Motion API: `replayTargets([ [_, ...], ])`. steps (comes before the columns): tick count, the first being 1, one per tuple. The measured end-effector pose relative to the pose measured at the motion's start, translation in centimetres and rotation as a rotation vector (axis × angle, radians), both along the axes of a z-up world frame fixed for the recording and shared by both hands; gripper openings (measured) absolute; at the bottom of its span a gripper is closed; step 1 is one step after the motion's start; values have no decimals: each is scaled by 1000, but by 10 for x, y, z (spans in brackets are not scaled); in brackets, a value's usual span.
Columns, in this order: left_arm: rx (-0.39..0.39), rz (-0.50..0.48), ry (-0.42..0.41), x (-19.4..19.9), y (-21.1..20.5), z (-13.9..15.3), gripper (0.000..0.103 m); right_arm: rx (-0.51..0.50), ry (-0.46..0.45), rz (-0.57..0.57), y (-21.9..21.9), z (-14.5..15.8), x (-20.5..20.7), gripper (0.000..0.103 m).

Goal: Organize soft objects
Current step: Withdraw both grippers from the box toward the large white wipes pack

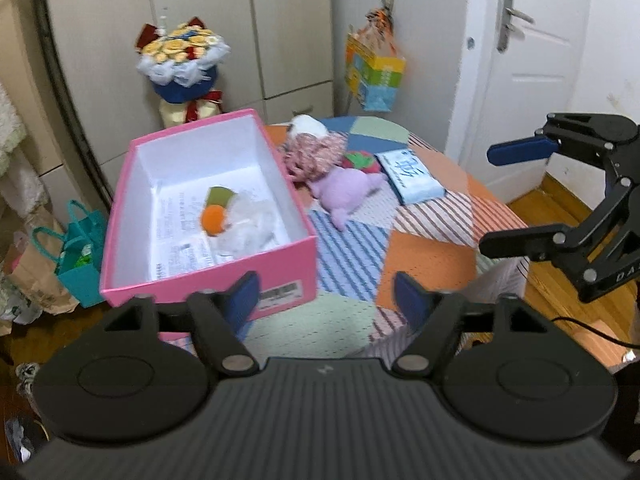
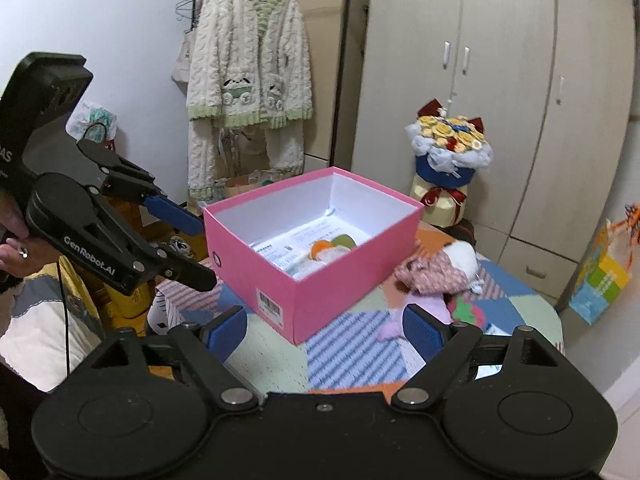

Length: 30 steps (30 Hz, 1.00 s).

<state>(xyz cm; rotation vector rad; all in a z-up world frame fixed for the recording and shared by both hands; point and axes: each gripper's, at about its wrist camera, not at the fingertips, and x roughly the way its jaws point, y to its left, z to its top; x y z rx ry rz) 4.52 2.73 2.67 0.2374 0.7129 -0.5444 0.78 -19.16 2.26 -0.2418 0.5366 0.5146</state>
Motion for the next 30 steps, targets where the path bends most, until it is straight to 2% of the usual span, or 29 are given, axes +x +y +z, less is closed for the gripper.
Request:
replayTargets([
  [5,14,-57,17,7,-28,-5,82,17,-10,-31,-25,-16,-6,90],
  [11,2,-130,15,21,-69,-17,90,42,-7,-109,-59,-33,-4,91],
  [14,-37,-120,-28,28,-85,-24,90,13,-25,-154,-72,-45,4,92],
  [17,-64,-109,-37,40,-100,-31,90,-13,-43,-179,-84,-59,13,92],
  [22,-127,-83,1,67,-118,-47,90,-27,-74,-194,-101,-82,34,92],
  [27,-138,-68,14,90,-141,-65,88,-23,-91,-211,-113,-105,63,92],
  [30,-145,-72,38,103,-156,-76,86,-7,-56,-214,-122,-118,84,92],
])
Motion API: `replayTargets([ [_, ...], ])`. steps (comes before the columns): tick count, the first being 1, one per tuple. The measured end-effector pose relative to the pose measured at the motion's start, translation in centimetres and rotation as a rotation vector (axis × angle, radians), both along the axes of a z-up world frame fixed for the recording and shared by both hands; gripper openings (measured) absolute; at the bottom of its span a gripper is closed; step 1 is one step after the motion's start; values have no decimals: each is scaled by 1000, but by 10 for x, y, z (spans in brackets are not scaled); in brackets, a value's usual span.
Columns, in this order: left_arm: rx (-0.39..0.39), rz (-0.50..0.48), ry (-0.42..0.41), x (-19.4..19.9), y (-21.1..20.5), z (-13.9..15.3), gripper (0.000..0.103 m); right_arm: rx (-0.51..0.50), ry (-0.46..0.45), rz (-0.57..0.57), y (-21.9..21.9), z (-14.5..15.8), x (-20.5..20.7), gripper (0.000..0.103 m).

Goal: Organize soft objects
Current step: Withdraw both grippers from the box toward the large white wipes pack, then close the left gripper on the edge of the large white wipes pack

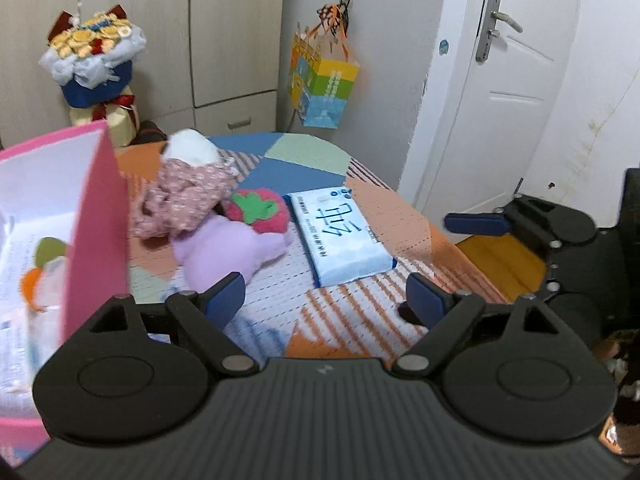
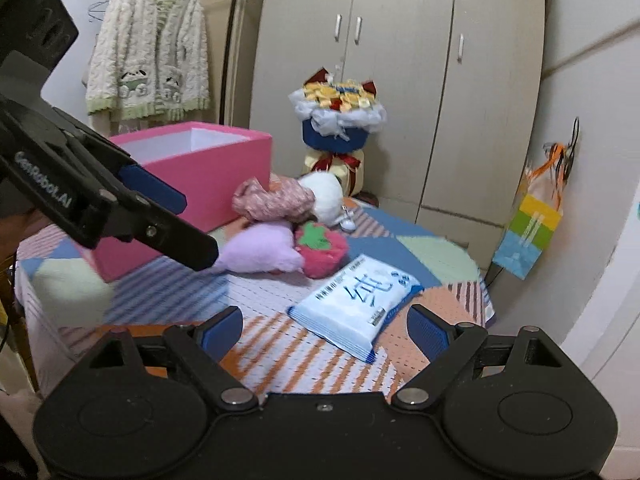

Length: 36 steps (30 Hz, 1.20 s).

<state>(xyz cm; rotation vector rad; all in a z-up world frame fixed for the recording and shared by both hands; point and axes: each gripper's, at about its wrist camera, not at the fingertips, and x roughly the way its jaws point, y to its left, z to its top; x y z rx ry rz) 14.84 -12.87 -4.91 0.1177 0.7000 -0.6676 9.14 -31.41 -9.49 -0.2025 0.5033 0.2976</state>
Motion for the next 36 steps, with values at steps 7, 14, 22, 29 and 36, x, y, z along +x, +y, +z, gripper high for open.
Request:
replayTargets([
  [7,-38,9,28,31,-36,-24,77,-21,68,27,-3,-22,37,92],
  [14,15,71,50,60,-64,-49,69,-114,113,47,8,-35,67,92],
  [22,-33,104,173,83,-62,-63,64,27,200,51,-12,-37,92,92],
  [29,-68,114,188,89,-60,-66,51,55,217,72,-11,-42,97,89],
  [36,-80,94,176,81,-62,-67,42,56,203,50,-6,-42,94,83],
])
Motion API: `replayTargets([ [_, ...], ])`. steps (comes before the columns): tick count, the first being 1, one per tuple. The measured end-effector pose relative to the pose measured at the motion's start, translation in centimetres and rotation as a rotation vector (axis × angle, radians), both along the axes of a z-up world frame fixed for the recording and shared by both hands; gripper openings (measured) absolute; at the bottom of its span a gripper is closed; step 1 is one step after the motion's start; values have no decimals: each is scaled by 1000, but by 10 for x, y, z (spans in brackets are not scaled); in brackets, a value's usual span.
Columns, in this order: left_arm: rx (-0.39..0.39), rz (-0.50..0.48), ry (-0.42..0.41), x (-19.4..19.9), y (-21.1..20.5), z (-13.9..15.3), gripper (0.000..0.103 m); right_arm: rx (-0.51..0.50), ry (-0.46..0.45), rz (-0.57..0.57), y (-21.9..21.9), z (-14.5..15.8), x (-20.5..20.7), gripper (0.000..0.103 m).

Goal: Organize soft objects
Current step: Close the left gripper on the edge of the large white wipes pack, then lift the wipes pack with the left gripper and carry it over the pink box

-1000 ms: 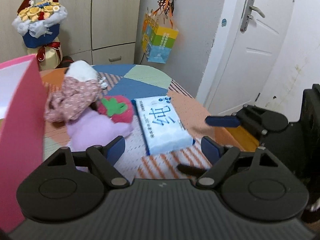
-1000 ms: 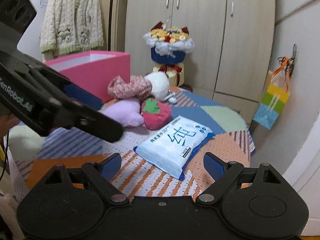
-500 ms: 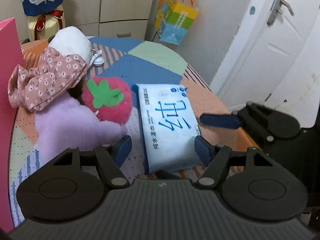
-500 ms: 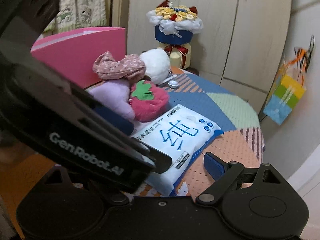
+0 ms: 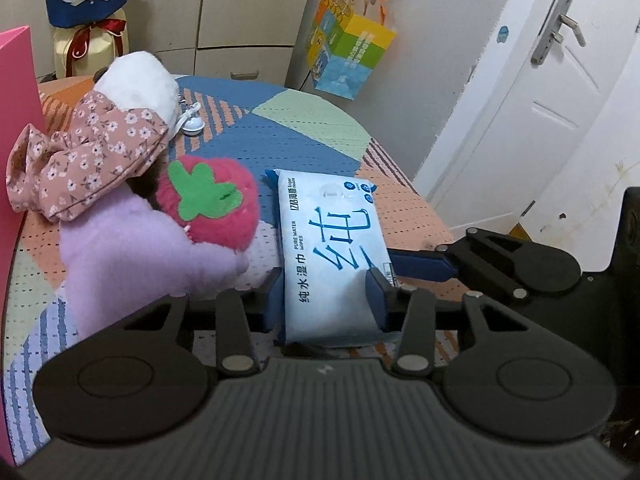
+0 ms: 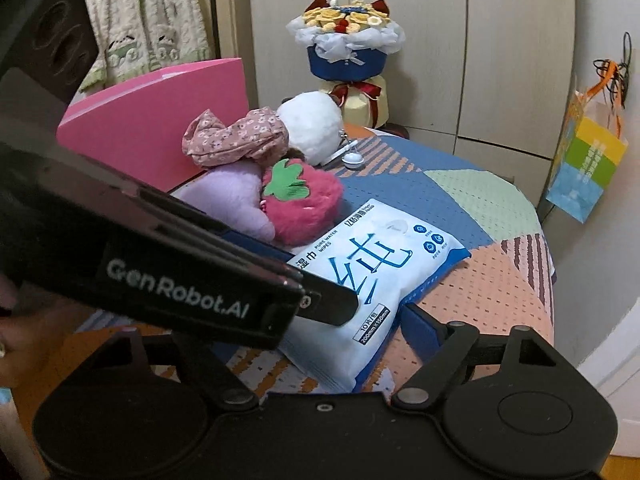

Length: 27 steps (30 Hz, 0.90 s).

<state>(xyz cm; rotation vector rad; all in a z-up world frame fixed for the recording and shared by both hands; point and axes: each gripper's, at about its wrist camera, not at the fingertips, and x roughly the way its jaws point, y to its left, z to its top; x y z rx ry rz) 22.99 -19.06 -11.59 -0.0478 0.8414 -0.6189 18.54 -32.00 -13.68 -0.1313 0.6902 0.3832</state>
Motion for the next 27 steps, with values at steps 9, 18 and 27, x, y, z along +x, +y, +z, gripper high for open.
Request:
replayTargets([
  [9,-9,-28,0,-8,-3,4,42,7,-7,-42,4,1,-7,78],
  [18,11,-57,-20,-37,-2,15,42,9,-45,-90,16,3,-29,75],
  [27,3,-86,9,-52,17,21,42,14,-39,-69,22,4,-53,69],
])
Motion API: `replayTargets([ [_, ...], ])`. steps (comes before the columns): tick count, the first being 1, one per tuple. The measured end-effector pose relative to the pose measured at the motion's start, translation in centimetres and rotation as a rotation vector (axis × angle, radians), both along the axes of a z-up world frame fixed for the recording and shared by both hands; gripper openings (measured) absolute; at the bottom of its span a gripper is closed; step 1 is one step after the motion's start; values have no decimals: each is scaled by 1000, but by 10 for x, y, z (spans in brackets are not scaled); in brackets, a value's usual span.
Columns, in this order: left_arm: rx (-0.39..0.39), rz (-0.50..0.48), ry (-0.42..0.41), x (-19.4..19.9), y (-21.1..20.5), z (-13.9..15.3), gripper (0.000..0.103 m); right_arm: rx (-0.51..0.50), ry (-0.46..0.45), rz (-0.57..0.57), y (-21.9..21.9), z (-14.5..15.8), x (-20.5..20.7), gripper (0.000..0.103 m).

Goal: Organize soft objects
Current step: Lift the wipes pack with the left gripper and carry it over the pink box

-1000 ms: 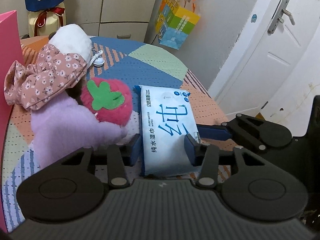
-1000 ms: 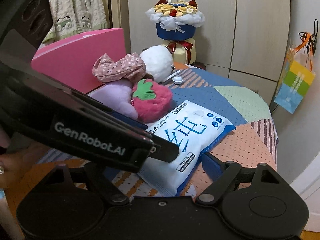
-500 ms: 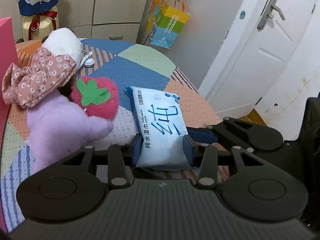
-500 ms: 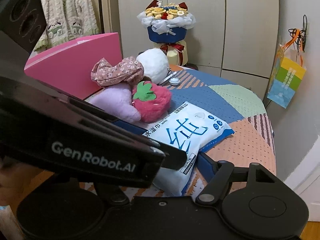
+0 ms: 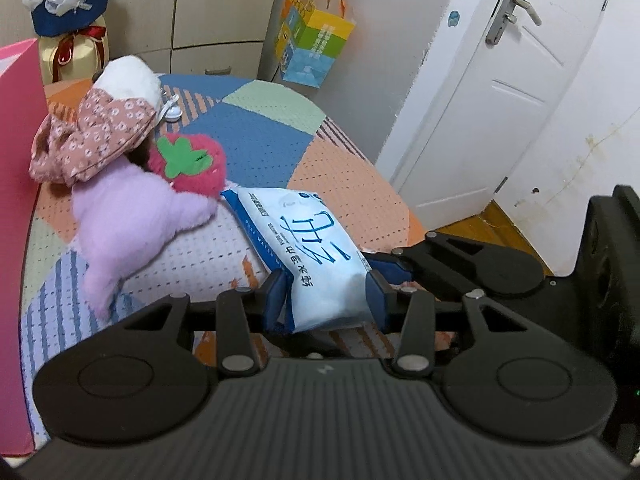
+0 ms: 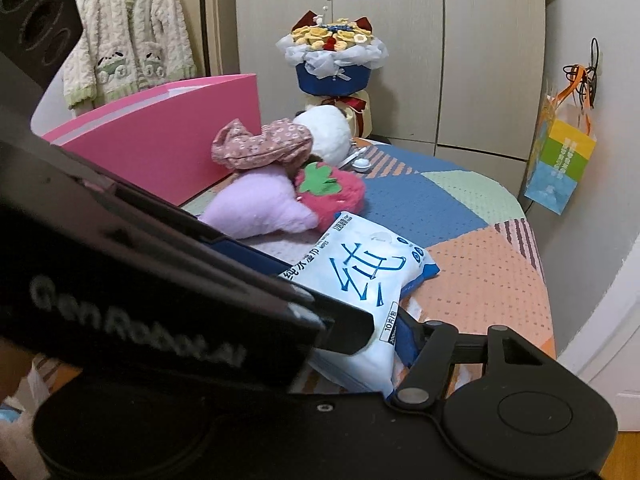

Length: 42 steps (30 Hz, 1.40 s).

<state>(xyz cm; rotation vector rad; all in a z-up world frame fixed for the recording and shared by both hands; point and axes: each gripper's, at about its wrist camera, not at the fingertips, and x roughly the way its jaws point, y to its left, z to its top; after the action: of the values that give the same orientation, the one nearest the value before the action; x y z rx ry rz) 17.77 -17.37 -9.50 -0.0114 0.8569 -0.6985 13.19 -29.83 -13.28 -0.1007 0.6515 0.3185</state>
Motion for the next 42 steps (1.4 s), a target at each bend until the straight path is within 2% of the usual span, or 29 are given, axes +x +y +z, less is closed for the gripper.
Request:
replayTargets([
  [7,22,84,-58,18,3,-9,44,28,43,47,-5,-2,3,78],
  [9,-1,72,-36,24,2,-12,43,27,41,53,-6,-3,5,78],
  [12,-61,53,41,29,5,-22,38,28,36,60,-6,-6,5,80],
  [16,-75,62,34,24,6,-27,34,27,9,38,-4,-9,1,75],
  [21,-21,32,-31,6,-3,-18,33,30,-1,-7,-1,-5,-7,63],
  [25,34,38,-30,-6,-2,-9,33,-9,-45,1,11,-7,-22,58],
  [32,56,27,-25,-30,11,1,33,30,-7,20,16,4,-39,57],
  [35,89,6,-28,-41,15,10,33,36,3,31,22,10,-49,57],
  [42,114,-18,-79,-70,30,32,33,19,-3,57,38,31,-71,57],
])
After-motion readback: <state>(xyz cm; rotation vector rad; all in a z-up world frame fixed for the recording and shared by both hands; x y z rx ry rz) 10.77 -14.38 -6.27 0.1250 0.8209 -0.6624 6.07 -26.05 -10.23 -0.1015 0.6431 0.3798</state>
